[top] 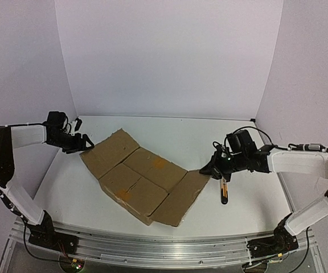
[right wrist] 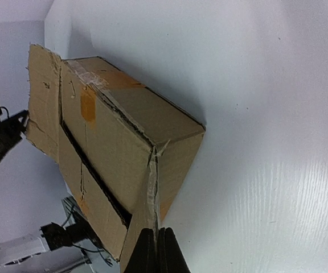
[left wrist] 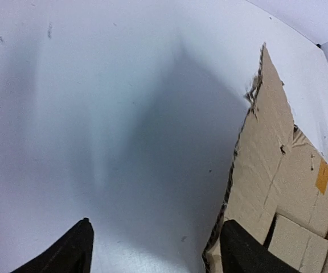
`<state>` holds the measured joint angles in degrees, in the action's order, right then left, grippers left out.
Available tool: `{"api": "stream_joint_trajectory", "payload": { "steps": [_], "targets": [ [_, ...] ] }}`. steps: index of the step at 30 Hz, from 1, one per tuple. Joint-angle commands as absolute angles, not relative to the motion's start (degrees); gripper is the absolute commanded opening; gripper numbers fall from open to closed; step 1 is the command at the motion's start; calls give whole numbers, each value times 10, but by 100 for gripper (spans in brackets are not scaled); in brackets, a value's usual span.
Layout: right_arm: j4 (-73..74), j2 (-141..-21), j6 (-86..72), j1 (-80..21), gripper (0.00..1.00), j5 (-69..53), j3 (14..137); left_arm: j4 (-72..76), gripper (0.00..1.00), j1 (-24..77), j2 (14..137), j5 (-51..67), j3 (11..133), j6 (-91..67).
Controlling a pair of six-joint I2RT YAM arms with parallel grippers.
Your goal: Unpack the express box
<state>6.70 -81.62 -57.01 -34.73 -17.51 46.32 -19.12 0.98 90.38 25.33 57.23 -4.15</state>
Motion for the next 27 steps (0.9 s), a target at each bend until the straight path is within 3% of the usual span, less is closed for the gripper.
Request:
{"api": "stream_joint_trajectory", "payload": {
  "steps": [1,5,11,14,19,22,27],
  "targets": [
    [185,-883,-319,-298,0,-305,584,-261,82,-30,865,196,663,64],
    [254,-940,-235,-278,0,-326,683,-247,82,-38,847,188,760,133],
    [268,-999,-192,-265,0,-355,750,-233,80,22,816,322,867,211],
    [266,-1015,-178,-261,0,-364,756,-341,82,120,825,401,888,330],
    [264,-1057,-155,-258,0,-381,768,-541,88,238,926,448,889,389],
    [259,-1070,-147,-259,0,-373,776,-578,97,291,968,435,884,419],
    [255,-1065,-120,-283,0,-318,790,-650,99,348,1036,407,898,479]
  ]
}}
